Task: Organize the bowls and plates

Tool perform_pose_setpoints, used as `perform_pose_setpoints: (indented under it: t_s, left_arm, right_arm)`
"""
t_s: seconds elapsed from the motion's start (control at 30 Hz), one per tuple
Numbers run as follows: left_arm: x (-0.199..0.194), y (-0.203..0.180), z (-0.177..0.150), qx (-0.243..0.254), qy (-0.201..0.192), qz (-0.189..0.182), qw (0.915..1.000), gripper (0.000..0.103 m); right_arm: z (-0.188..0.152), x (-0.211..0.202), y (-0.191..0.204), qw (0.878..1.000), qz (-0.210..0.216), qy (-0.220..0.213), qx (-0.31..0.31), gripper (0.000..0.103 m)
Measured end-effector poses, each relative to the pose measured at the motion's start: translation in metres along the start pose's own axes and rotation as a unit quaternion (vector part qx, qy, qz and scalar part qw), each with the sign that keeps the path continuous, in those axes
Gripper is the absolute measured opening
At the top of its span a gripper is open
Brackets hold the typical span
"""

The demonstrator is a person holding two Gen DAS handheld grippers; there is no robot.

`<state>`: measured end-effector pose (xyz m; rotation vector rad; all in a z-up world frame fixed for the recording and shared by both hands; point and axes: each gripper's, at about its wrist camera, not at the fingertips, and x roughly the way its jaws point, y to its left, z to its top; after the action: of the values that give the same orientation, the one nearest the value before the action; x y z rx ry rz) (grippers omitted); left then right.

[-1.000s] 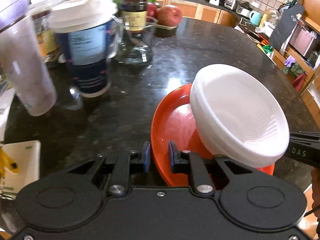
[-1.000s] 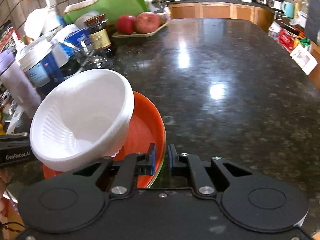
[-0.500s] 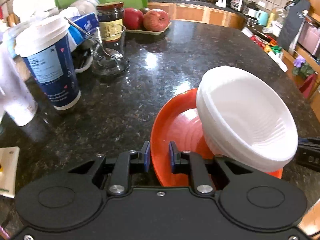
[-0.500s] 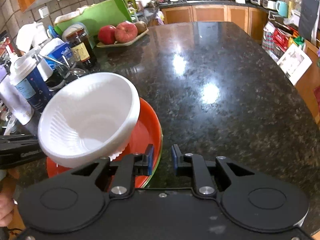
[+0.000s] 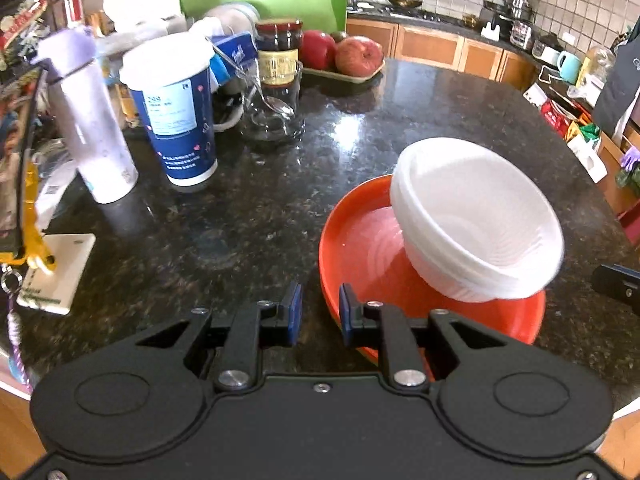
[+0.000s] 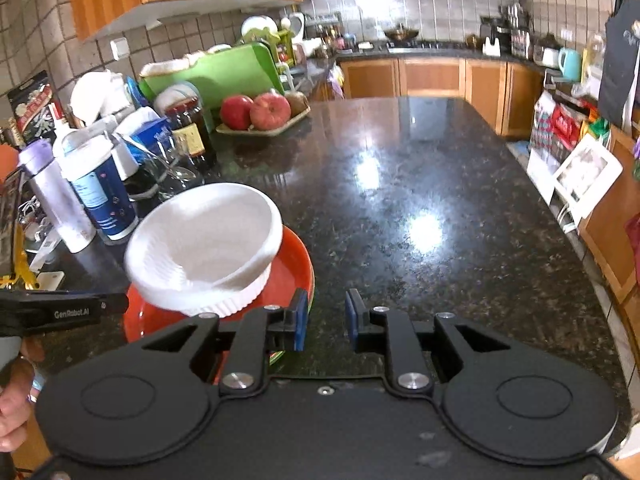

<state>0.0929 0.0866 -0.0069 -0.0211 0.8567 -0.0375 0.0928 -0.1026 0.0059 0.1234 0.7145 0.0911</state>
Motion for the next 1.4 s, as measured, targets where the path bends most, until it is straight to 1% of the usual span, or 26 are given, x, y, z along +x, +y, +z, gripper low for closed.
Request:
perform_pose_setpoints:
  t_s: [0.17,0.27,0.37,0.47,0.53,0.6,0.7,0.87,1.1,1.4]
  left_arm:
    - [-0.019,-0.01,-0.008,-0.001,-0.025,0.006,0.9997,0.027]
    - [-0.026,-0.016,-0.012,0.008,-0.041,0.009,0.9991,0.029]
    - [-0.032,-0.02,-0.014,0.021,-0.047,-0.004,0.9986,0.032]
    - [-0.036,-0.021,-0.017,0.036,-0.053,-0.019,0.9977,0.033]
    - [-0.04,-0.021,-0.02,0.048,-0.059,-0.026,0.9968,0.033]
    - [-0.045,-0.019,-0.022,0.057,-0.062,-0.031,0.996,0.033]
    - [-0.051,-0.017,-0.027,0.067,-0.066,-0.036,0.9949,0.033]
    - [-0.058,-0.013,-0.033,0.082,-0.076,-0.044,0.9928,0.033]
    - [-0.067,-0.007,-0.039,0.086,-0.087,-0.058,0.9908,0.033]
    - [-0.079,0.001,-0.046,0.083,-0.103,-0.067,0.989,0.033]
  right_arm:
    - [-0.014,-0.025,0.01,1.0,0.011,-0.024,-0.012,0.023]
    - [-0.021,-0.038,0.019,0.999,0.001,-0.044,-0.019,0.024]
    - [-0.029,-0.051,0.029,0.998,-0.01,-0.06,-0.019,0.025]
    - [-0.036,-0.061,0.037,0.997,-0.014,-0.071,-0.011,0.026]
    - [-0.04,-0.066,0.045,0.997,-0.026,-0.079,-0.004,0.027]
    - [-0.044,-0.07,0.053,0.996,-0.036,-0.082,0.002,0.027]
    - [-0.048,-0.075,0.063,0.996,-0.039,-0.078,0.008,0.028]
    - [-0.058,-0.088,0.08,0.995,-0.052,-0.087,0.005,0.028]
    - [-0.069,-0.101,0.087,0.993,-0.074,-0.095,0.011,0.029]
    - [-0.075,-0.106,0.09,0.992,-0.076,-0.095,0.026,0.03]
